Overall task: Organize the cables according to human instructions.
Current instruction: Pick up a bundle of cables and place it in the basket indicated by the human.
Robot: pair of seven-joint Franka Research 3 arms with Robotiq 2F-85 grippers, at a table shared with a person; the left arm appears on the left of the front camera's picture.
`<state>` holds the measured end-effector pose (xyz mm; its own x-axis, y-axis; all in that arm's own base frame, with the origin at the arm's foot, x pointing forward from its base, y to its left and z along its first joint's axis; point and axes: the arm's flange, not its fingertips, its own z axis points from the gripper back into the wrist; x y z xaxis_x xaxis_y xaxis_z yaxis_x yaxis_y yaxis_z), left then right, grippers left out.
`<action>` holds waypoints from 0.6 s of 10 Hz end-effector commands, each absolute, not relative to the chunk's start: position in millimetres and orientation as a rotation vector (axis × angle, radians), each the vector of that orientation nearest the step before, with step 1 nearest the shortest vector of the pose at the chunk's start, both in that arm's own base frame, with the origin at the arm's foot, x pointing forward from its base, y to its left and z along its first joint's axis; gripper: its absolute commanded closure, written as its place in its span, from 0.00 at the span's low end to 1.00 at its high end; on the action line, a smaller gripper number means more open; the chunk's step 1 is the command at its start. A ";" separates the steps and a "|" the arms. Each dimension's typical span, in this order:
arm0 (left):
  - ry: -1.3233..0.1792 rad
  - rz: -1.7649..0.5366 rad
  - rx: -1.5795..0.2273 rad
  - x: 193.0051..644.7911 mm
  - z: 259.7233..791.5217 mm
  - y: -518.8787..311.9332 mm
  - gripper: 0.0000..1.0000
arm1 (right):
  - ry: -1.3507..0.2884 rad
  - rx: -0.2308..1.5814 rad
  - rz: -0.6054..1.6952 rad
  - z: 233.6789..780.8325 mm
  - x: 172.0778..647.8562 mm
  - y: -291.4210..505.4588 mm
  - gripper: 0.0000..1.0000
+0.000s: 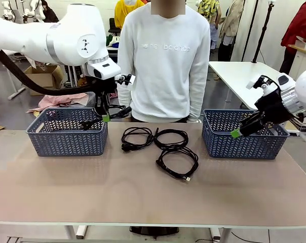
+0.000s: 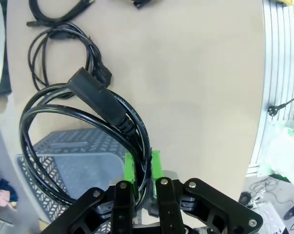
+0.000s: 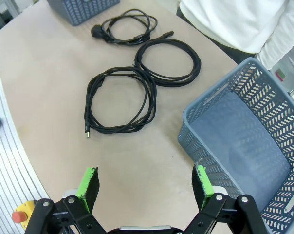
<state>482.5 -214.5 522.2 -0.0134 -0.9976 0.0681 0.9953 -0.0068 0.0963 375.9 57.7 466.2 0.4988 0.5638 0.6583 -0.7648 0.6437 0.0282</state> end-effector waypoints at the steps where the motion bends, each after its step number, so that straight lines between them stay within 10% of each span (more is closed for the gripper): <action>1: -0.133 -1.583 0.045 481.9 527.8 -211.8 1.00 | -0.672 0.354 0.834 464.4 378.9 55.8 0.00; 6: -0.115 -1.580 0.083 521.5 527.4 -169.7 0.85 | -0.672 0.354 0.834 464.4 378.9 55.8 0.00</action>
<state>505.7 -184.3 519.3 0.0005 -0.9993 0.0364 0.9939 0.0045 0.1100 375.9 57.6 466.1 0.4990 0.5637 0.6581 -0.7646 0.6439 0.0282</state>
